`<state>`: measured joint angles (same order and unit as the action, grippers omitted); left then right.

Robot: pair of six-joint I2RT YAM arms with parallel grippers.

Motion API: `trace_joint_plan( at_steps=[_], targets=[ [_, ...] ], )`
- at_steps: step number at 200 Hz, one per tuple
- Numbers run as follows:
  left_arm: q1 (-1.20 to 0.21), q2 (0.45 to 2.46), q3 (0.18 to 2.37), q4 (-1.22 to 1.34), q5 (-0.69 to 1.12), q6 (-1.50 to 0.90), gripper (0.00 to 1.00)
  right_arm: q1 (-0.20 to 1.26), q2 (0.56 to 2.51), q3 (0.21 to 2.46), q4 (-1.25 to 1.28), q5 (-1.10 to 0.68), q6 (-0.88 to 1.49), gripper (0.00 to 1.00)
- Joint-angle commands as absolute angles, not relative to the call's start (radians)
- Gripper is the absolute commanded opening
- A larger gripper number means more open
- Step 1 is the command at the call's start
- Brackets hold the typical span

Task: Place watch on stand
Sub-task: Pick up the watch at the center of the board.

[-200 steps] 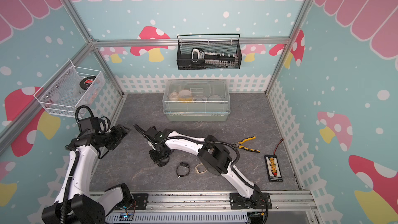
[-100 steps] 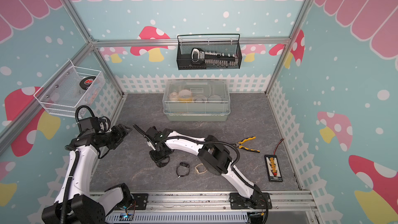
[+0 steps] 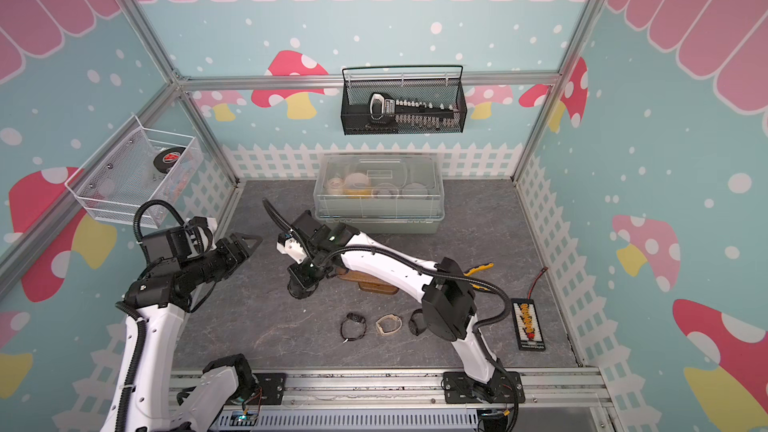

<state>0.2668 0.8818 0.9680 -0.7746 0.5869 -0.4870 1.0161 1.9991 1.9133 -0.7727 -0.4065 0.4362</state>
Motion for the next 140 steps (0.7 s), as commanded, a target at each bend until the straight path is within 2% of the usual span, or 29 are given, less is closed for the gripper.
trace_joint_plan(
  at_steps=[1, 40, 75, 108, 140],
  targets=[
    [0.224, 0.875, 1.02, -0.726, 0.608, -0.511, 0.78, 0.971, 1.907, 1.851, -0.689, -0.492, 0.445, 0.0],
    [0.057, 0.914, 1.06, -0.687, 0.548, -0.53, 0.76, 0.855, 1.732, 1.682, -0.535, -0.576, 0.514, 0.0],
    [-0.132, 0.957, 1.091, -0.637, 0.45, -0.547, 0.76, 0.766, 1.636, 1.597, -0.517, -0.588, 0.518, 0.0],
    [-0.281, 1.006, 1.131, -0.575, 0.442, -0.558, 0.75, 0.699, 1.572, 1.541, -0.472, -0.643, 0.54, 0.0],
    [-0.396, 1.044, 1.16, -0.519, 0.453, -0.564, 0.7, 0.644, 1.517, 1.497, -0.404, -0.698, 0.581, 0.0]
  ],
)
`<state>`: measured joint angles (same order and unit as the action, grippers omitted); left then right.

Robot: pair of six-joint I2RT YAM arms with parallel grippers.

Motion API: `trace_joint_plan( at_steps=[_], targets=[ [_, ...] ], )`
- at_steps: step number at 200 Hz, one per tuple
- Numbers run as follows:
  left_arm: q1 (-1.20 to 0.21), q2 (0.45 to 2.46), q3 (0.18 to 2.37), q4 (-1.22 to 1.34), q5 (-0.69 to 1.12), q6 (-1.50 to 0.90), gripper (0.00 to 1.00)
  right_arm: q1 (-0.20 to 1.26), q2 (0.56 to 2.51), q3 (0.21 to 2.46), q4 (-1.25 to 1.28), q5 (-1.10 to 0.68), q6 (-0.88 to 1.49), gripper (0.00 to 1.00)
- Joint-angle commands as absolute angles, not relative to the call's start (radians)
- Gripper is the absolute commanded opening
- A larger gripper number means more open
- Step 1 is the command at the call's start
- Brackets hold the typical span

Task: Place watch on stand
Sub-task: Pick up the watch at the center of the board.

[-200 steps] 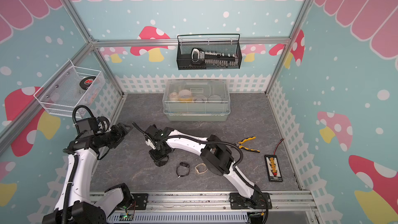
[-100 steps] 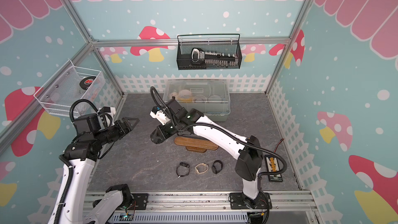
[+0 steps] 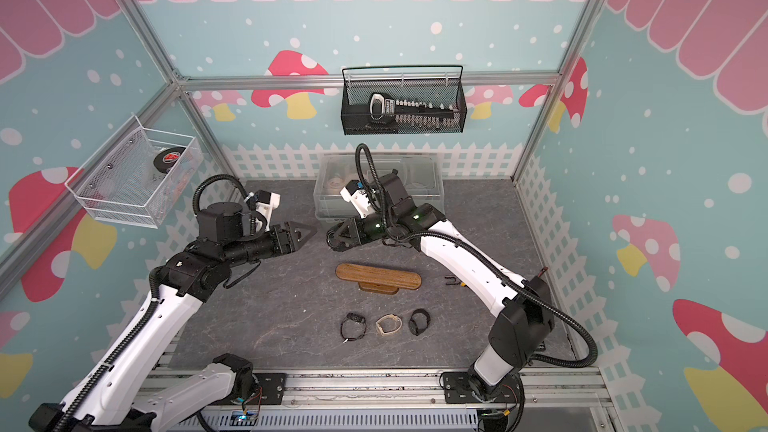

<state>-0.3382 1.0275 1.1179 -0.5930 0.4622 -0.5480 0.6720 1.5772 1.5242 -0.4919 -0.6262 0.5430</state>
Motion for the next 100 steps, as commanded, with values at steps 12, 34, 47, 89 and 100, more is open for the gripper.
trace_joint_plan(
  at_steps=[12, 34, 47, 89, 100],
  targets=[
    [-0.405, 1.058, 1.165, -0.499, 0.473, -0.57, 0.67, 0.629, 1.502, 1.487, -0.383, -0.719, 0.597, 0.0],
    [-0.451, 1.066, 1.162, -0.454, 0.5, -0.589, 0.63, 0.609, 1.484, 1.475, -0.36, -0.751, 0.622, 0.0],
    [-0.457, 1.065, 1.152, -0.414, 0.516, -0.604, 0.6, 0.601, 1.47, 1.456, -0.326, -0.772, 0.648, 0.0],
    [-0.462, 1.073, 1.149, -0.34, 0.565, -0.641, 0.45, 0.588, 1.445, 1.415, -0.231, -0.825, 0.728, 0.0],
    [-0.462, 1.081, 1.154, -0.333, 0.578, -0.647, 0.41, 0.587, 1.444, 1.414, -0.222, -0.833, 0.739, 0.0]
  ],
)
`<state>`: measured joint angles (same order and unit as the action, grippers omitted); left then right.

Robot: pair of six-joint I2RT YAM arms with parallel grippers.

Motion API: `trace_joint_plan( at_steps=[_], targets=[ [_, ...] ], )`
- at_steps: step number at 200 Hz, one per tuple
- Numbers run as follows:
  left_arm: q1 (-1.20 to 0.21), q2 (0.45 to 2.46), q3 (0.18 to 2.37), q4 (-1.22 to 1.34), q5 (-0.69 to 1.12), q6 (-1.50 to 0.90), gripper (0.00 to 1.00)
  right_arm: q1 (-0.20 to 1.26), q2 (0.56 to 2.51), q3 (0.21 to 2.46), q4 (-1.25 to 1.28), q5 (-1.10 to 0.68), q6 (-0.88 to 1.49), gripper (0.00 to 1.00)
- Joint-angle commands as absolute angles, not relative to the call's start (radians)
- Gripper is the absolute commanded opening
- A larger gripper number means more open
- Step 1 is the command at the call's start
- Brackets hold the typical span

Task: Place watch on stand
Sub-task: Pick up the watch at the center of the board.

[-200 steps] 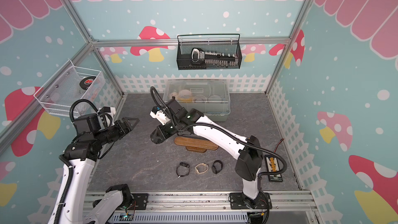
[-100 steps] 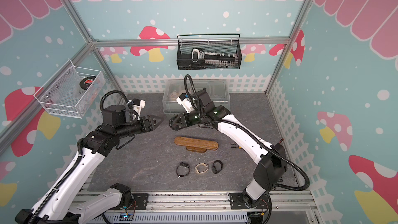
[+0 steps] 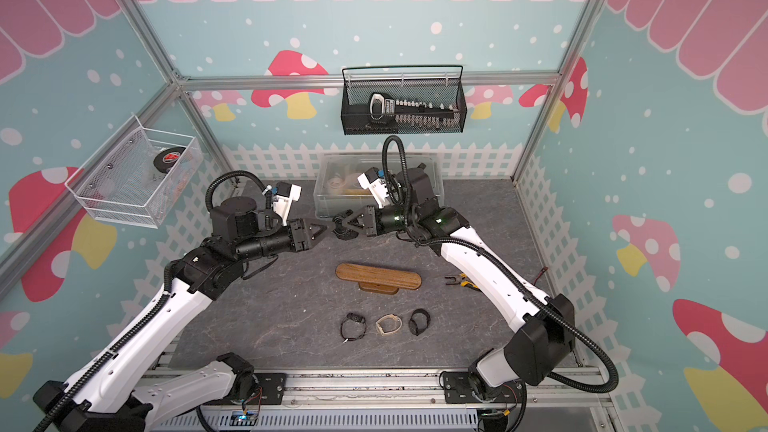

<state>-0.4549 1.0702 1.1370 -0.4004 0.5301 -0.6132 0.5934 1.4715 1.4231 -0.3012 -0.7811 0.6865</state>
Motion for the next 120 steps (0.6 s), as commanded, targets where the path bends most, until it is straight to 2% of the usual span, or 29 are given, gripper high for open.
trace_joint_plan(
  at_steps=[1, 56, 120],
  targets=[
    [-0.462, 1.082, 1.155, -0.333, 0.579, -0.647, 0.41, 0.587, 1.443, 1.413, -0.223, -0.833, 0.739, 0.0],
    [-0.468, 1.101, 1.166, -0.327, 0.597, -0.651, 0.37, 0.574, 1.429, 1.41, -0.177, -0.86, 0.786, 0.0],
    [-0.468, 1.086, 1.169, -0.332, 0.577, -0.638, 0.37, 0.545, 1.401, 1.398, -0.145, -0.891, 0.825, 0.0]
  ],
)
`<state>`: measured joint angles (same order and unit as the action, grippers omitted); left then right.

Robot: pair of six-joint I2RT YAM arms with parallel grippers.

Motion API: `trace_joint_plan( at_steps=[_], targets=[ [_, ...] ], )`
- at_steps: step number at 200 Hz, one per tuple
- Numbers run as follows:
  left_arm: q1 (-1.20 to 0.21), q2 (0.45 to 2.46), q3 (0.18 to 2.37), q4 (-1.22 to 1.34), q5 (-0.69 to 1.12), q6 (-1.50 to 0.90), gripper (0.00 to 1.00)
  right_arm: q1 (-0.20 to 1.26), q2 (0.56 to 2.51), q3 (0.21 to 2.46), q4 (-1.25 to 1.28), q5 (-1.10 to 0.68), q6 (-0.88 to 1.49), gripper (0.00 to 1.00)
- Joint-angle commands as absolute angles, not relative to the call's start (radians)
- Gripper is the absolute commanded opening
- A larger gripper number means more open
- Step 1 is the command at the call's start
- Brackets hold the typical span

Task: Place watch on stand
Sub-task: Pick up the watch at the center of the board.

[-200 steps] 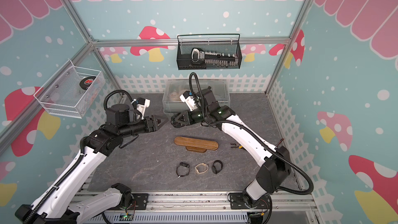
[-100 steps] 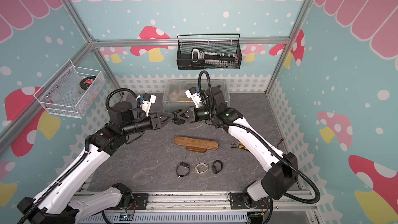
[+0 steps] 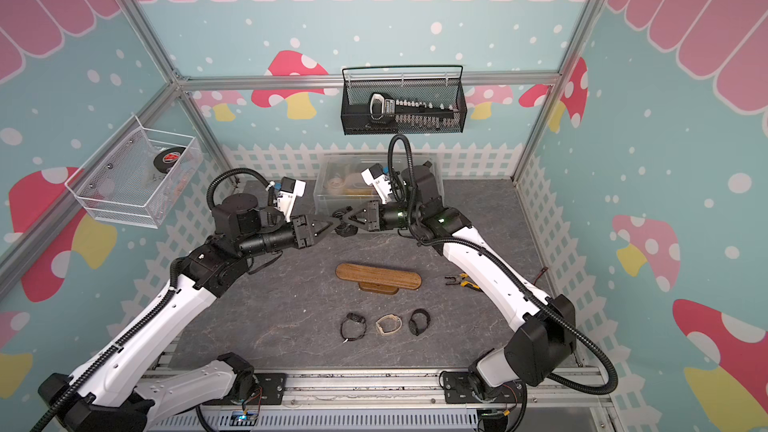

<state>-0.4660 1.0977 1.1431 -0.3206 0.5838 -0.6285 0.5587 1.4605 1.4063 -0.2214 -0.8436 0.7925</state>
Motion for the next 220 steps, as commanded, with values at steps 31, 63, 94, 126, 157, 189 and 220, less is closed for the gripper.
trace_joint_plan(
  at_steps=[31, 63, 94, 126, 157, 189, 220],
  targets=[
    [-0.467, 1.079, 1.173, -0.339, 0.565, -0.632, 0.51, 0.528, 1.375, 1.374, -0.106, -0.908, 0.857, 0.0],
    [-0.466, 1.083, 1.177, -0.315, 0.577, -0.65, 0.57, 0.524, 1.364, 1.333, -0.014, -0.93, 0.921, 0.0],
    [-0.466, 1.092, 1.178, -0.234, 0.631, -0.706, 0.52, 0.523, 1.367, 1.307, 0.03, -0.958, 0.955, 0.0],
    [-0.468, 1.098, 1.178, -0.18, 0.675, -0.742, 0.39, 0.524, 1.364, 1.299, 0.044, -0.962, 0.962, 0.0],
    [-0.471, 1.106, 1.17, -0.169, 0.696, -0.754, 0.33, 0.523, 1.364, 1.291, 0.087, -0.966, 0.992, 0.0],
    [-0.474, 1.109, 1.167, -0.168, 0.702, -0.754, 0.29, 0.523, 1.372, 1.273, 0.144, -0.975, 1.034, 0.0],
    [-0.476, 1.109, 1.172, -0.167, 0.703, -0.753, 0.19, 0.523, 1.379, 1.261, 0.171, -0.975, 1.051, 0.0]
  ],
)
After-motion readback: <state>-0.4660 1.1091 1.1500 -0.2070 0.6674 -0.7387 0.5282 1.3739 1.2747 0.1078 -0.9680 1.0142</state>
